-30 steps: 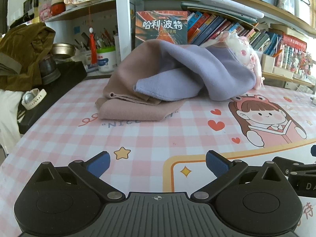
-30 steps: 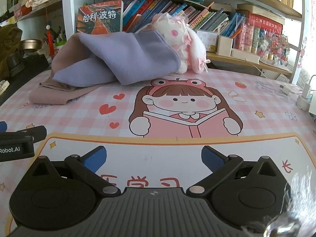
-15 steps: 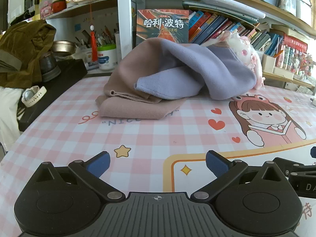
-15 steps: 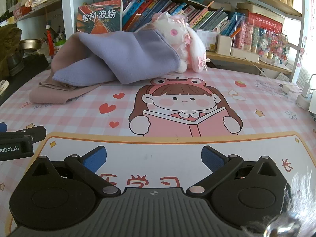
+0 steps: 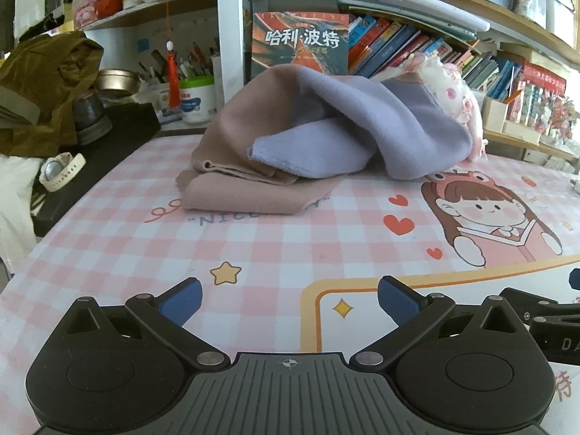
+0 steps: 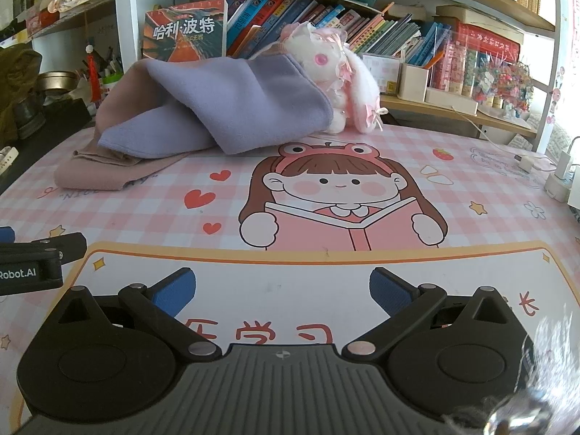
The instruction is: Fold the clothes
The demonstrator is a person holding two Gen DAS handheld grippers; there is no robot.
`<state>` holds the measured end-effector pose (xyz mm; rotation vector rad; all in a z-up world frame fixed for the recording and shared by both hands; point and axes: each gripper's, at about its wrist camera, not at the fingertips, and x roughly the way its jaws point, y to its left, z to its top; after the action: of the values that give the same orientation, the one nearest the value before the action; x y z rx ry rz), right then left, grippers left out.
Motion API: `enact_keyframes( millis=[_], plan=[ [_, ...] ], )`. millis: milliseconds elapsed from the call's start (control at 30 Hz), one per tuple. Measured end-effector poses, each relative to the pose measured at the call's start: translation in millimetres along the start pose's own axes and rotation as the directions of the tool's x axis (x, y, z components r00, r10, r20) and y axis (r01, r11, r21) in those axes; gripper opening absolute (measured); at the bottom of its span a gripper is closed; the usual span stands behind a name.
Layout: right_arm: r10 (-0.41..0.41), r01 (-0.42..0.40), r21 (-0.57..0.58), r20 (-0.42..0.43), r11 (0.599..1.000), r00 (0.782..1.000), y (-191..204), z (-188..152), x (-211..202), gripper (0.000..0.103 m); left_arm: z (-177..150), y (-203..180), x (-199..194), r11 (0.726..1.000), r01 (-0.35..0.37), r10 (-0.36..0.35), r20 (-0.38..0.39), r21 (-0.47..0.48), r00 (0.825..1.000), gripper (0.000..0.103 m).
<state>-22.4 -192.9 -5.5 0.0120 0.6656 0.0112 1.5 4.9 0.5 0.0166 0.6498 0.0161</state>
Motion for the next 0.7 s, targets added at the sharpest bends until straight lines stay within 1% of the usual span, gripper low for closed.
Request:
enact_keyframes(
  millis=[133, 300, 467, 700],
  plan=[
    [-0.001, 0.001, -0.002, -0.003, 1.000, 1.000, 0.5, 0.1, 0.6, 0.103, -0.2, -0.2, 0.2, 1.000, -0.007, 0.007, 0.001, 0.003, 1.000, 0.103],
    [-0.002, 0.002, -0.001, -0.008, 1.000, 1.000, 0.5, -0.1, 1.3, 0.103, -0.9, 0.7, 3.1, 1.000, -0.010, 0.010, -0.019, 0.001, 1.000, 0.103],
    [-0.002, 0.002, 0.004, -0.017, 1.000, 1.000, 0.2, -0.1, 2.7, 0.103, -1.4, 1.0, 4.7, 1.000, -0.001, 0.001, -0.033, 0.001, 0.999, 0.103],
    [-0.001, 0.002, 0.000, -0.026, 1.000, 1.000, 0.5, 0.1, 3.7, 0.103, -0.8, 2.6, 5.0, 1.000, 0.014, -0.014, -0.032, -0.005, 0.999, 0.103]
  ],
)
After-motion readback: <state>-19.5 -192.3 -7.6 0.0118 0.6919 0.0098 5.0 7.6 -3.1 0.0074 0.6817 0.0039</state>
